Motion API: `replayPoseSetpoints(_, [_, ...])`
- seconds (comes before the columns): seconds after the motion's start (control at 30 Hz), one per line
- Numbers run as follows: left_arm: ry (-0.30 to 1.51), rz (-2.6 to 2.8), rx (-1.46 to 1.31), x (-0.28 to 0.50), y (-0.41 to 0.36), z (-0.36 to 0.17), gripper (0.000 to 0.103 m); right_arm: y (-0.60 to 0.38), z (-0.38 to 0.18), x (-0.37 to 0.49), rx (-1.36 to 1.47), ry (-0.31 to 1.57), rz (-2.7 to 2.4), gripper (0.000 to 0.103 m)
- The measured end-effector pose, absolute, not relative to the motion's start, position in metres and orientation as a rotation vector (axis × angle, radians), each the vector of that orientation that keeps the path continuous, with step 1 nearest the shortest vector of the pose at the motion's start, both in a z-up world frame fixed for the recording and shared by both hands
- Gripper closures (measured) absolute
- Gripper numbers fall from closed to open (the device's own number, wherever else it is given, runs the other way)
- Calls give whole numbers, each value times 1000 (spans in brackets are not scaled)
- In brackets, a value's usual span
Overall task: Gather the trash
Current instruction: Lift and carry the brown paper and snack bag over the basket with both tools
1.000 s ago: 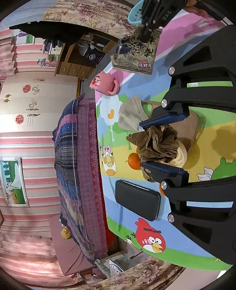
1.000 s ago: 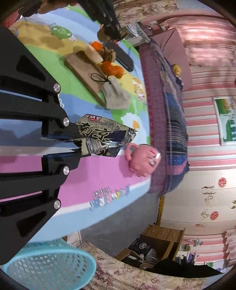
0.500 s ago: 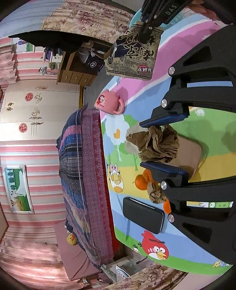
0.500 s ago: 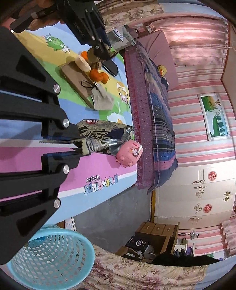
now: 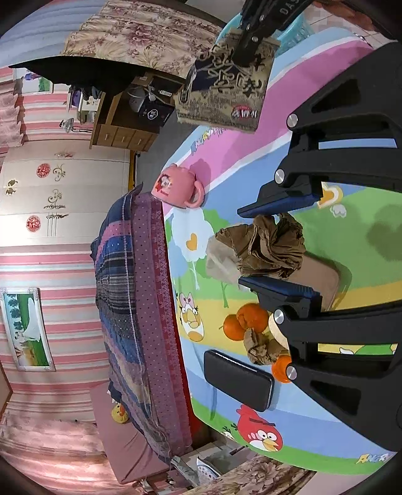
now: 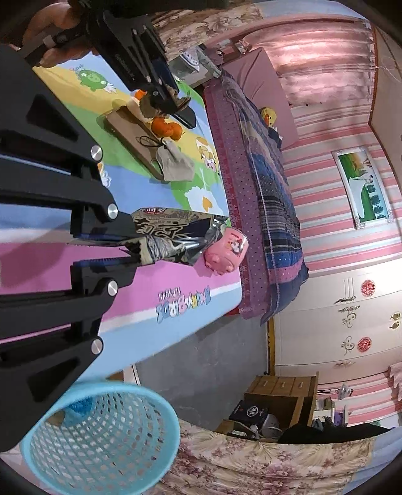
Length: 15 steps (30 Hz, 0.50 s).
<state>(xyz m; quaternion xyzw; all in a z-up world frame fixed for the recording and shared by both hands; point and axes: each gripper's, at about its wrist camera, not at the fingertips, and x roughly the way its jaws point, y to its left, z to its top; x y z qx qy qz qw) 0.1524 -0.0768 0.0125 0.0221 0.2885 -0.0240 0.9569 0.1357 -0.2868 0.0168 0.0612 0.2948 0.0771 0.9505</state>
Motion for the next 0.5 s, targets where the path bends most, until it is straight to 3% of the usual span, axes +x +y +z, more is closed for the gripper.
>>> replayPoseSetpoints(0.5, [505,-305,91,151,-234,31,66,-424,40,72,93,485,-165,94])
